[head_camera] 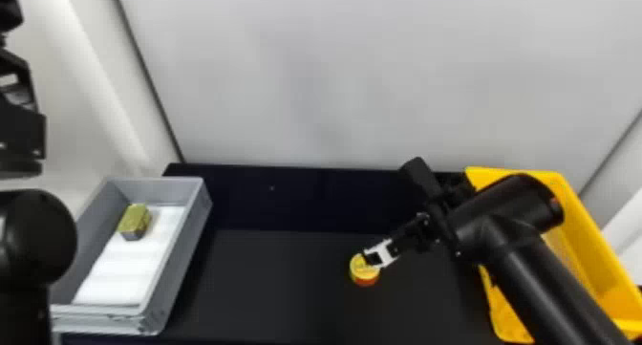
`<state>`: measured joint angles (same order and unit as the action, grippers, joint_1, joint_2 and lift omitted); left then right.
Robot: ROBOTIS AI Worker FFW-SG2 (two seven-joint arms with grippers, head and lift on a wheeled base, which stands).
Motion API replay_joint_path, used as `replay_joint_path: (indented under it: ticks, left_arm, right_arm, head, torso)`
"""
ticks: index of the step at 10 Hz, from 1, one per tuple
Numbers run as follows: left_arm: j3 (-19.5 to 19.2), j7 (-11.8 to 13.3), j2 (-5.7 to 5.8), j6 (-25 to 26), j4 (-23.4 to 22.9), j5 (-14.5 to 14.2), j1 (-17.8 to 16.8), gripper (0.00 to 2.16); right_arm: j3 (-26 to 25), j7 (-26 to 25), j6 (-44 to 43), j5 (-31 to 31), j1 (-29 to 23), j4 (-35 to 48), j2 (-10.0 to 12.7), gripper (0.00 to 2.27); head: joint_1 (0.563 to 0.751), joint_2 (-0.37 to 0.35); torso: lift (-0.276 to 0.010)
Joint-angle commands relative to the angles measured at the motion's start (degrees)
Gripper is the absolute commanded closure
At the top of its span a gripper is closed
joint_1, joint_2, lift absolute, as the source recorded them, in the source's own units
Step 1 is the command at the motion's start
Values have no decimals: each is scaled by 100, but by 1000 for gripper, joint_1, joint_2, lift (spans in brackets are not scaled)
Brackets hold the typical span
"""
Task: Pick up the round yellow can and place it in the yellow rectangular box
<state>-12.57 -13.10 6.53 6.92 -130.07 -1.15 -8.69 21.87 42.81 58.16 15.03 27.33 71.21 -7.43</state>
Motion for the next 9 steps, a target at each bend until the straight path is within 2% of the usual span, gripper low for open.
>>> replay_joint_path:
  ticks: [1, 9]
  left_arm:
    - [-1, 0, 16, -6, -1, 1, -1, 88]
    - [17, 0, -11, -41, 17, 1, -19, 88]
  right_arm:
    - [55, 19, -294, 1, 0, -371, 57, 67]
    - [214, 19, -601, 98, -17, -775, 75, 47]
  head:
    - [694, 54]
    - [694, 54]
  torso:
    - [-3]
    - [-3]
